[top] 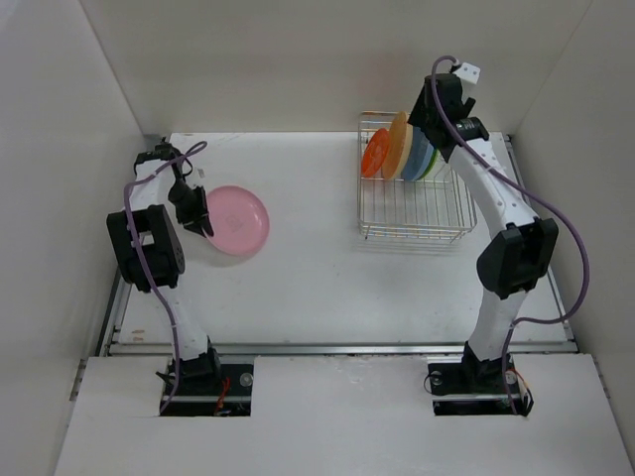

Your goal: Unload the plates from the dish rack

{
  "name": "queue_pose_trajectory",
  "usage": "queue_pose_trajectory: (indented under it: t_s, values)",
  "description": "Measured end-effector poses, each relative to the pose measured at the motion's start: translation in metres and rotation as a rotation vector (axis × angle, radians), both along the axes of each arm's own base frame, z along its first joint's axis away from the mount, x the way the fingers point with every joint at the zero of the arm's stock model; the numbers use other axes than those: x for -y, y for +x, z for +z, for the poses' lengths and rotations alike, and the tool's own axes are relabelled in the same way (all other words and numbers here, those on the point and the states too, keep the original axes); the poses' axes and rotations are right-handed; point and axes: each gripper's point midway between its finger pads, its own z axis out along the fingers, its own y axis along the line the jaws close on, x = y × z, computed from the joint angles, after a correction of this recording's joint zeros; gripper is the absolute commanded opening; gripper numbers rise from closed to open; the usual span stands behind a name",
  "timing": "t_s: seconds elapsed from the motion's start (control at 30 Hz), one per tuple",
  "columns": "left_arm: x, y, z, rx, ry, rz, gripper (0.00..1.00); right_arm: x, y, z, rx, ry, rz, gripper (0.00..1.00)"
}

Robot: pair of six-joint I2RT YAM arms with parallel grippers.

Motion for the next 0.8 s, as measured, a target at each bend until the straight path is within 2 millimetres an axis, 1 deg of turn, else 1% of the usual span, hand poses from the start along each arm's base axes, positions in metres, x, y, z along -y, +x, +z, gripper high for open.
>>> queue_pose_trajectory:
  t_s: [0.03, 0.07, 0.1, 0.17, 0.2, 0.23, 0.33, 0.4, 0.47, 0.53, 0.6, 0.7, 0.8]
  values:
    - [-0.002, 0.0, -0.003, -0.01, -0.005, 0.011, 0.14, 0.01, 0.004, -0.004, -0.005, -0.009, -0.041, 0.67]
    - [-0.003, -0.001, -0.006, -0.02, -0.012, 0.018, 0.34, 0.02, 0.006, -0.01, -0.016, -0.02, -0.079, 0.64]
    - [-0.006, -0.001, -0.009, -0.027, -0.008, 0.022, 0.46, 0.029, 0.007, -0.017, -0.031, -0.028, -0.111, 0.61]
    - [-0.012, -0.003, -0.016, -0.051, 0.01, 0.033, 0.64, 0.043, 0.007, -0.031, -0.064, -0.039, -0.162, 0.59]
    - [-0.014, -0.004, -0.019, -0.062, 0.017, 0.042, 0.77, 0.049, 0.007, -0.036, -0.076, -0.038, -0.177, 0.59]
    - [-0.016, -0.004, -0.02, -0.066, 0.024, 0.041, 0.81, 0.055, 0.007, -0.039, -0.086, -0.035, -0.19, 0.59]
    - [-0.019, -0.006, -0.019, -0.073, 0.045, 0.054, 0.86, 0.073, 0.009, -0.044, -0.095, -0.008, -0.204, 0.59]
    - [-0.022, -0.006, -0.019, -0.075, 0.058, 0.057, 0.86, 0.083, 0.013, -0.049, -0.101, 0.02, -0.188, 0.59]
    - [-0.023, -0.006, -0.017, -0.072, 0.067, 0.059, 0.87, 0.089, 0.014, -0.06, -0.125, 0.05, -0.157, 0.59]
    - [-0.023, -0.006, -0.01, -0.058, 0.074, 0.061, 0.87, 0.093, 0.014, -0.071, -0.15, 0.068, -0.134, 0.59]
    - [-0.024, -0.007, 0.003, -0.028, 0.083, 0.063, 0.87, 0.09, 0.016, -0.082, -0.174, 0.082, -0.101, 0.59]
    - [-0.025, -0.004, 0.027, 0.039, 0.101, 0.067, 0.87, 0.079, 0.019, -0.101, -0.212, 0.106, -0.047, 0.58]
    - [-0.026, -0.005, 0.047, 0.095, 0.117, 0.069, 0.87, 0.069, 0.02, -0.119, -0.241, 0.131, 0.006, 0.58]
